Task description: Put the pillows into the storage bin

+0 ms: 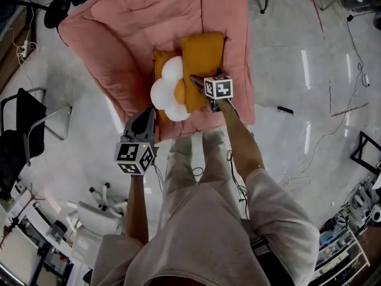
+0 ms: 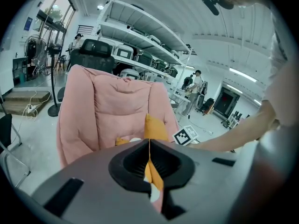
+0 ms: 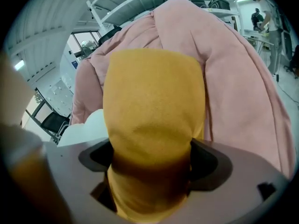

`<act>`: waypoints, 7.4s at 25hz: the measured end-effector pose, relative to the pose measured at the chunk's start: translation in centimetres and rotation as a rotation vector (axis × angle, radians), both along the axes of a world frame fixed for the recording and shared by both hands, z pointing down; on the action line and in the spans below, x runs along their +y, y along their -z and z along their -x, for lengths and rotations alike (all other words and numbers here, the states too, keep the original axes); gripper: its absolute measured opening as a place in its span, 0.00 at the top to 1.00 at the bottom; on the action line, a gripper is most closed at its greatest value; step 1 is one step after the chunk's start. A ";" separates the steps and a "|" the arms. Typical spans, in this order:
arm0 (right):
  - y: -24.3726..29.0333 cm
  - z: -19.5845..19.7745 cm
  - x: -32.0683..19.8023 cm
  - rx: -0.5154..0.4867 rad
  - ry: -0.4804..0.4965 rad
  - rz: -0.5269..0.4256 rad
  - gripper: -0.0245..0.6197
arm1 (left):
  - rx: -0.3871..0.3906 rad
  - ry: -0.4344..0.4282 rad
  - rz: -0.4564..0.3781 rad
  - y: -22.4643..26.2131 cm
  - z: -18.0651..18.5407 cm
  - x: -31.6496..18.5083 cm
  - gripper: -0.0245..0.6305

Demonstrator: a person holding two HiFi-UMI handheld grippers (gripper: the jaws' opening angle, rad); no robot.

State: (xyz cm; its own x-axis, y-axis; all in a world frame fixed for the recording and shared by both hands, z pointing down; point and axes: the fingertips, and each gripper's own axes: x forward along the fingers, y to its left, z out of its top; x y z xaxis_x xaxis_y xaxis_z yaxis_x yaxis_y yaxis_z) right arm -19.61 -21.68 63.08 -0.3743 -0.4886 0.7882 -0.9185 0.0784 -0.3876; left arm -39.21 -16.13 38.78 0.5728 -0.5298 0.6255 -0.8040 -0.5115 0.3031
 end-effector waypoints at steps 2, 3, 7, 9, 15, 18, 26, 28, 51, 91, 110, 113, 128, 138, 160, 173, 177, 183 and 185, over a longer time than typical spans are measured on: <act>0.6 -0.1 0.1 -0.005 0.004 0.002 0.26 | 0.007 -0.002 -0.004 0.2 -0.4 -0.1 0.94; 1.2 -0.1 0.2 -0.008 0.005 -0.005 0.31 | 0.009 -0.005 -0.006 0.3 -0.6 -0.2 0.94; 3.1 -0.3 0.8 -0.045 0.016 -0.042 0.41 | 0.013 -0.026 -0.021 0.9 -1.8 -0.4 0.94; 4.5 -0.3 1.4 -0.059 0.028 -0.073 0.41 | 0.014 -0.033 -0.027 1.4 -2.6 -0.4 0.94; 12.6 0.1 3.1 -0.087 0.049 -0.256 0.41 | 0.018 -0.058 -0.041 2.8 -5.0 -0.7 0.94; 16.7 -1.2 4.5 -0.084 0.014 -0.340 0.40 | 0.026 -0.098 -0.053 3.2 -7.0 -0.9 0.94; 23.3 -11.5 10.7 -0.008 -0.177 -0.445 0.40 | 0.046 -0.279 -0.072 3.8 -17.3 -0.1 0.94; 24.1 -15.1 13.0 0.001 -0.260 -0.456 0.40 | 0.055 -0.343 -0.073 3.8 -20.9 0.8 0.94; 2.1 -43.4 50.9 0.149 -1.149 -0.090 0.38 | 0.064 -1.123 0.115 -9.0 -53.8 25.4 0.94; 6.7 -38.2 29.2 0.286 -0.711 -0.438 0.31 | 0.064 -0.880 -0.083 -12.4 -51.4 14.8 0.94; 9.9 -1.2 5.0 -0.069 0.075 -0.514 0.26 | -0.038 -0.121 -0.132 -9.9 -13.8 -3.2 0.94; 8.9 3.8 3.9 -0.086 0.164 -0.492 0.26 | -0.040 -0.025 -0.130 -9.9 -8.4 -3.3 0.94; 3.6 23.3 2.8 0.006 0.306 -0.415 0.09 | -0.026 0.211 -0.119 -10.4 9.7 -3.0 0.94; 0.8 22.8 0.1 0.180 0.244 -0.367 0.35 | -0.009 0.229 -0.106 -11.2 12.5 -2.4 0.94; 24.3 9.6 -1.2 -0.076 0.099 -0.702 0.64 | 0.075 0.053 -0.278 1.0 -2.6 -8.1 0.94; 41.1 -9.4 -1.4 0.053 -0.129 -0.938 0.63 | 0.169 -0.210 -0.475 16.7 -22.5 -11.4 0.94; 42.5 -18.9 1.8 0.153 -0.257 -0.948 0.63 | 0.204 -0.338 -0.483 17.7 -31.0 -9.4 0.94; 41.7 -32.9 10.2 0.287 -0.455 -0.905 0.63 | 0.231 -0.532 -0.451 16.2 -44.0 -3.5 0.94; 40.8 -37.3 14.1 0.334 -0.533 -0.873 0.63 | 0.237 -0.607 -0.429 15.0 -48.4 -0.9 0.94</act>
State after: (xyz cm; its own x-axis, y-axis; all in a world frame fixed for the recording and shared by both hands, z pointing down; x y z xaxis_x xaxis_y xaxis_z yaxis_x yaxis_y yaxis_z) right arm 17.68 -7.58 22.24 0.2229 -0.9685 0.1108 -0.9651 -0.2352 -0.1150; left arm 9.16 -16.98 23.82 0.9327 -0.2488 0.2612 -0.2844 -0.9526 0.1082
